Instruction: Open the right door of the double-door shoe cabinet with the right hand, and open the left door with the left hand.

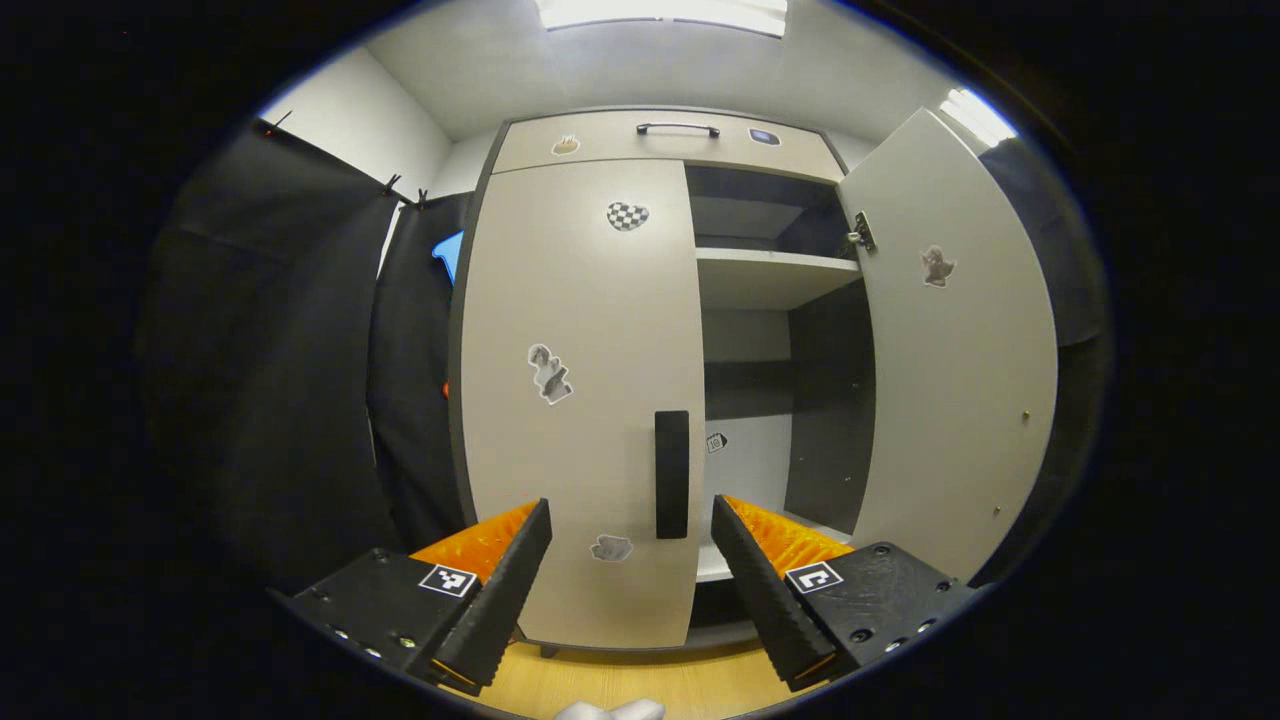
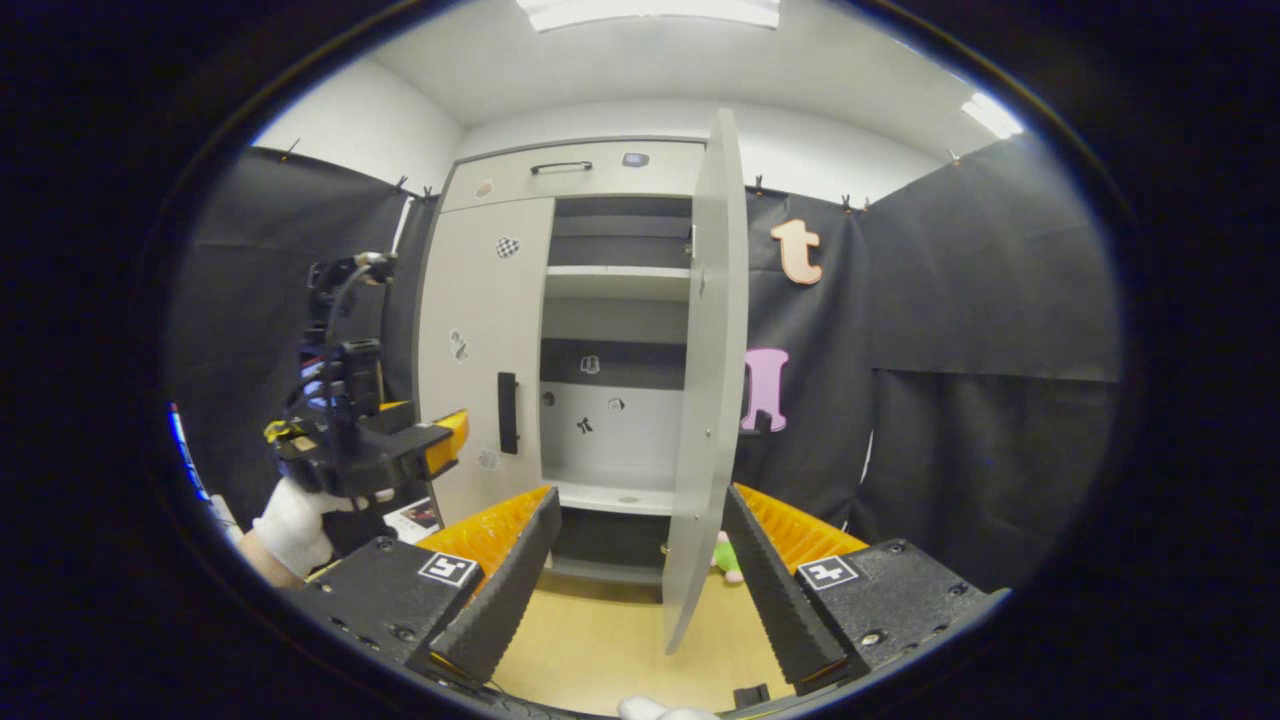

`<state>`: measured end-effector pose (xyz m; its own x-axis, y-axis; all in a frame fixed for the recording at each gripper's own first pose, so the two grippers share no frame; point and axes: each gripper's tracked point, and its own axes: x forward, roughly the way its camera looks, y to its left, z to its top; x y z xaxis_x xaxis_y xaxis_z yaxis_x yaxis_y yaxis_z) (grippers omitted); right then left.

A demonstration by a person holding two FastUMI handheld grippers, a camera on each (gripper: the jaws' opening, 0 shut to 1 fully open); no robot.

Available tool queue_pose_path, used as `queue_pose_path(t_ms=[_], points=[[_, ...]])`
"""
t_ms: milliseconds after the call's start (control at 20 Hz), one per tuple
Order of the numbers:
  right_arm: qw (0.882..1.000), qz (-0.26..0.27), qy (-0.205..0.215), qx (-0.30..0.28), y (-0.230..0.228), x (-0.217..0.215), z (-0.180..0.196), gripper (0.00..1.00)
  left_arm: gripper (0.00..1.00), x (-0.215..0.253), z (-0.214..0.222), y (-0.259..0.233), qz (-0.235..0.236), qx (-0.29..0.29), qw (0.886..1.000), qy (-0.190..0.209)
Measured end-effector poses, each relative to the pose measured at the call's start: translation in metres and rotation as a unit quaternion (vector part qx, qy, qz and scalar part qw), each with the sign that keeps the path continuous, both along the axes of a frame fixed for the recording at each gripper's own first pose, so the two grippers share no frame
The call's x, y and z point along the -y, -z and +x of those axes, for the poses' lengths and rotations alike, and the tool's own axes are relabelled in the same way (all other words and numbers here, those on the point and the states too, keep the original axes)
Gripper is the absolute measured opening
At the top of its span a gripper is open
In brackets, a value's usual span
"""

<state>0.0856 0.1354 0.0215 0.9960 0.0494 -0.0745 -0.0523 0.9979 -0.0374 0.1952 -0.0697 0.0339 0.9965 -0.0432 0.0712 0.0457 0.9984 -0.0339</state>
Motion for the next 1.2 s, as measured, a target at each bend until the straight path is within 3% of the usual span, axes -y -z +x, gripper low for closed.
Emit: queue_pose_path(t_ms=[450,1000,1100,1200], points=[[1.0,-0.002,-0.005,-0.011,0.0,0.003,0.022,1.0,0.96,0.031,0.085,0.017,0.0,-0.01,1.0,0.013],[1.0,-0.004,-0.002,-0.02,0.002,0.009,0.03,1.0,0.93,0.044,0.123,0.03,-0.013,-0.021,0.999,0.02],[1.0,-0.003,-0.004,-0.019,0.001,0.008,0.029,1.0,0.8,0.044,0.126,0.032,-0.016,-0.024,0.999,0.019],[1.0,-0.001,-0.005,-0.02,0.003,0.008,0.029,1.0,0.49,0.042,0.127,0.03,-0.012,-0.02,1.0,0.014]])
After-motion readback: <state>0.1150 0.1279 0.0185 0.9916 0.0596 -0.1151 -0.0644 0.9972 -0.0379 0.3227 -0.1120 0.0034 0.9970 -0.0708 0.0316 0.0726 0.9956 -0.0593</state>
